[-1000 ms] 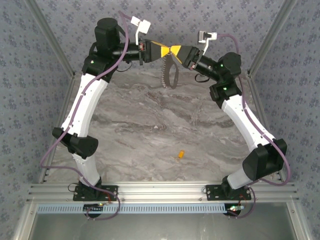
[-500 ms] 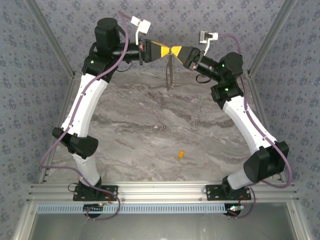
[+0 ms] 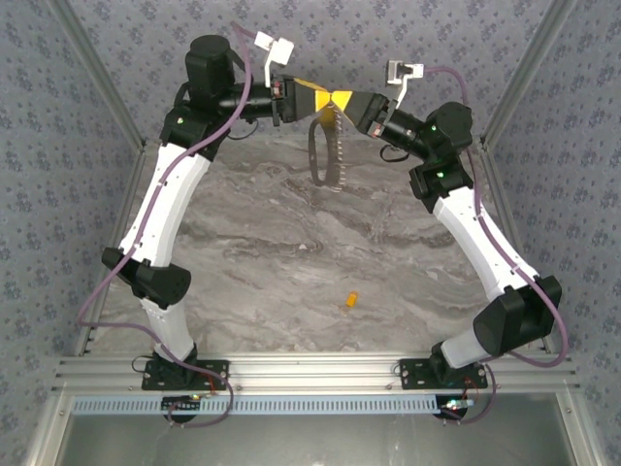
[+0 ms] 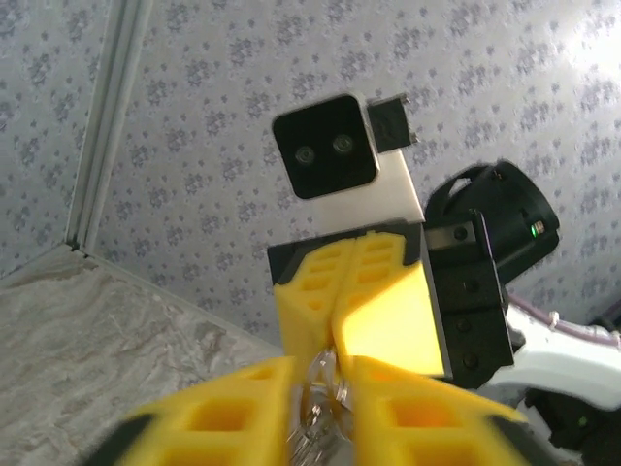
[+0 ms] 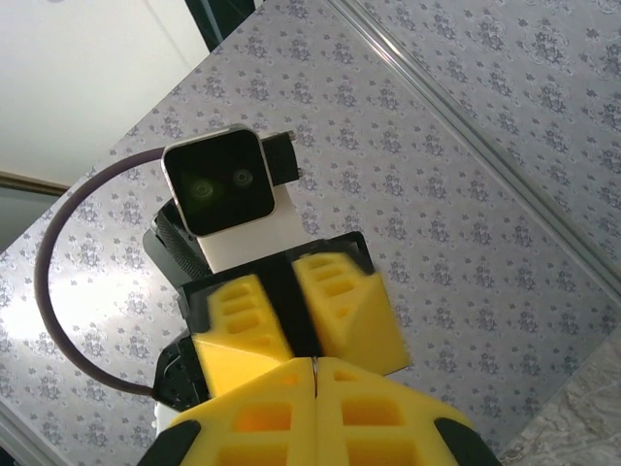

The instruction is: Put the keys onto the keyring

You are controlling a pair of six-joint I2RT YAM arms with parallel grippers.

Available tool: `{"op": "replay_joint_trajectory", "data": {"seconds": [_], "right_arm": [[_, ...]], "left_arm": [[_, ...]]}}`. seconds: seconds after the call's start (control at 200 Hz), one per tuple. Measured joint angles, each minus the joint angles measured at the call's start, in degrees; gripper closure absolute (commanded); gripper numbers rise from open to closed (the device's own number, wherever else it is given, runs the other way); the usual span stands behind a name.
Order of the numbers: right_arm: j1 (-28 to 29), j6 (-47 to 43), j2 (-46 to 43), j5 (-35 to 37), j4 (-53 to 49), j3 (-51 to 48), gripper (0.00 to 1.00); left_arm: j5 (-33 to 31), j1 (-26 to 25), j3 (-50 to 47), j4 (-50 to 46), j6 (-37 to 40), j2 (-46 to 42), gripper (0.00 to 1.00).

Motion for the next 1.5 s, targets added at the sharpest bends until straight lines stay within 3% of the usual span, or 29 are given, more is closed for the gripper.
{"op": "replay_joint_trajectory", "data": {"seconds": [0.055,0.145,0.31,0.565,0.754,1.079,1.499], "right_arm": [[-0.5,0.1,-0.2,0.0,0.0,-0.3,1.0],[-1.5,0.2,-0.5,0.8,0.1,-0.6,1.0],[-2.1,0.6,-0.7,2.4,1.8,-0.6,1.0],[-1.5,1.5,-0.7,4.4,4.1,-0.6,1.0],[-0.4,1.7,-0.5,4.8,4.8,-0.6,1.0],[0.4,1.9,0.3,5.1,4.8,-0.6,1.0],[0.4,1.9,0.6,6.5,4.5,-0.6,1.0]], "left_arm": [[-2.1,-0.1,0.0,-0.2,0.1,0.0,0.38],[-5.9,-0.1,-0.2,-0.2,-1.0,-0.1,0.31],[-10.9,0.0,-8.0,6.2,-6.6,-3.7,0.3],[-13.3,0.0,-24.1,26.5,-22.3,-9.1,0.45],[-13.7,0.0,-27.9,35.2,-29.4,-9.2,0.57],[-12.9,-0.9,-27.9,39.6,-31.8,-9.9,0.65],[-12.8,-1.3,-29.2,38.0,-30.1,-13.9,0.65]]}}
